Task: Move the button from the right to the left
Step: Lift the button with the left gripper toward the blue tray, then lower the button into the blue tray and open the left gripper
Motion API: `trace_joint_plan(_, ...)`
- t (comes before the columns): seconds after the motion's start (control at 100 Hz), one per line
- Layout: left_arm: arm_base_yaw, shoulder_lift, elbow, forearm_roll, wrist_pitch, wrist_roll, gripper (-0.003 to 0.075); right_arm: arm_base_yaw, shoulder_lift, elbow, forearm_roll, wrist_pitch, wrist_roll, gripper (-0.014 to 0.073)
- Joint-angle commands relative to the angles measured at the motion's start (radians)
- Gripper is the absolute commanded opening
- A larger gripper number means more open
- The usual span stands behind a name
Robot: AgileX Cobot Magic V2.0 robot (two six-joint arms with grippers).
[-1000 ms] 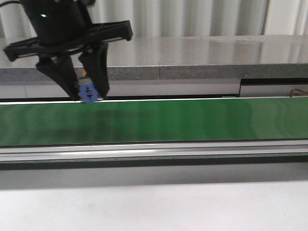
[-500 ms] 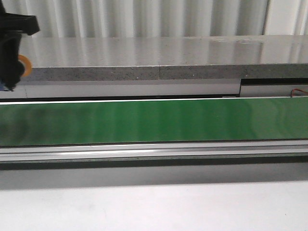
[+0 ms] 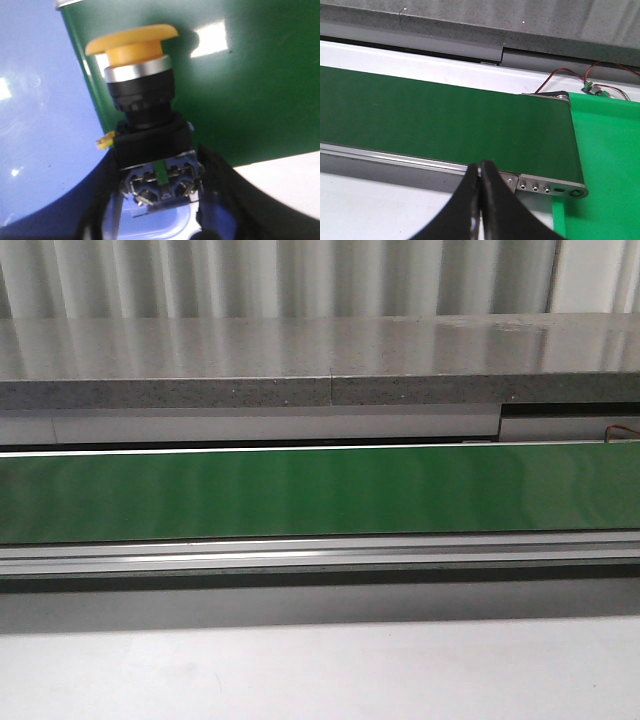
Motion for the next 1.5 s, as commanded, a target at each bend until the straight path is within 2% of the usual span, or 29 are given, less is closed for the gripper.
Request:
trace_joint_plan(0.0, 0.041, -0.021, -0.027, -0.003, -0.002, 0.076, -0.0001, -0.001, 0.008, -0.024, -0.004, -0.079, -0.009, -0.0067)
trace_joint_plan(0.32, 0.184, 0.077, -0.027, -0.003, -0.049, 0.075, -0.0001, -0.001, 0.008, -0.024, -0.004, -0.079, -0.009, -0.0067)
trace_joint_plan(0.55, 0.252, 0.123, -0.027, -0.001, -0.156, 0.075, -0.0001, -0.001, 0.008, -0.024, -0.004, -0.079, -0.009, -0.0067)
trace_joint_plan(1.11, 0.264, 0.292, -0.027, 0.022, -0.229, 0.079, 0.0003, -0.001, 0.008, -0.024, -0.004, -0.079, -0.009, -0.0067)
trace_joint_plan(1.16, 0.264, 0.294, -0.027, 0.022, -0.227, 0.079, 0.0026, -0.001, 0.008, -0.024, -0.004, -0.079, -0.009, -0.0067)
trace_joint_plan(1.23, 0.264, 0.296, -0.027, 0.020, -0.227, 0.079, 0.0109, -0.001, 0.008, -0.024, -0.004, -0.079, -0.009, -0.0067)
trace_joint_plan(1.35, 0.264, 0.296, -0.027, 0.020, -0.227, 0.079, 0.0321, -0.001, 0.008, -0.024, -0.004, -0.079, -0.009, -0.0067)
trace_joint_plan(1.4, 0.264, 0.296, -0.027, 0.023, -0.227, 0.079, 0.0382, -0.001, 0.008, -0.024, -0.004, -0.079, -0.009, -0.0067)
trace_joint_plan(1.49, 0.264, 0.296, -0.027, 0.023, -0.225, 0.079, 0.0414, -0.001, 0.008, -0.024, -0.004, -0.079, -0.009, -0.0067)
